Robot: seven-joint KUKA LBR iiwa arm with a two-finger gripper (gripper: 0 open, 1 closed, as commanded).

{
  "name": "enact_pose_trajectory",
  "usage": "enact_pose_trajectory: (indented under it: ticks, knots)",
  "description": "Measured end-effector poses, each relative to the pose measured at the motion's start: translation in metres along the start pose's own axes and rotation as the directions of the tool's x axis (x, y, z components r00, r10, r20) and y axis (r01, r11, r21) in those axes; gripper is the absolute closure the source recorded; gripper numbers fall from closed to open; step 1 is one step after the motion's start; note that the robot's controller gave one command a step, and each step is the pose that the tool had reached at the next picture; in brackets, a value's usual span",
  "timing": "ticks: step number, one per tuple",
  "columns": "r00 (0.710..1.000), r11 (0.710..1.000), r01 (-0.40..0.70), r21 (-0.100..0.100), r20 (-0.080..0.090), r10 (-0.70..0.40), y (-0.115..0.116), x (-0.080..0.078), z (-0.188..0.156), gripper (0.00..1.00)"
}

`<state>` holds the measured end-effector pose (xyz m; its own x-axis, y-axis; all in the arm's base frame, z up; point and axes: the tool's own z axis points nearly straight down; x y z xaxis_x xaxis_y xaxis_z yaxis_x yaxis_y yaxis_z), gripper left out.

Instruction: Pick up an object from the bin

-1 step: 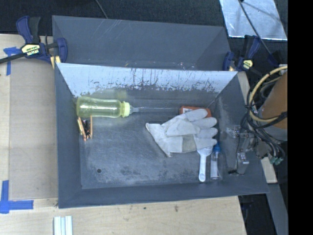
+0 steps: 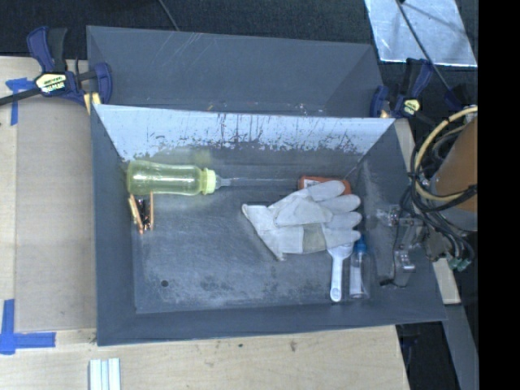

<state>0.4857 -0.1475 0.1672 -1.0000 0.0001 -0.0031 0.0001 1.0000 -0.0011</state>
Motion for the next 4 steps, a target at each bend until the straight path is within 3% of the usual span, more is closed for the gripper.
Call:
enact_pose_trajectory:
  ticks: [1, 2, 3, 4]
  knots:
    - [1.0, 1.0, 0.031, 0.001, 0.003, -0.031, 0.055, -0.033, 0.043, 0.0]
    - [1.0, 1.0, 0.029, -0.003, 0.001, -0.029, 0.074, -0.047, 0.094, 0.0]
    - [1.0, 1.0, 0.025, -0.002, -0.008, -0.025, 0.071, -0.043, 0.048, 0.0]
    - [0.988, 0.988, 0.157, -0.001, -0.002, -0.157, 0.086, -0.06, -0.018, 0.0]
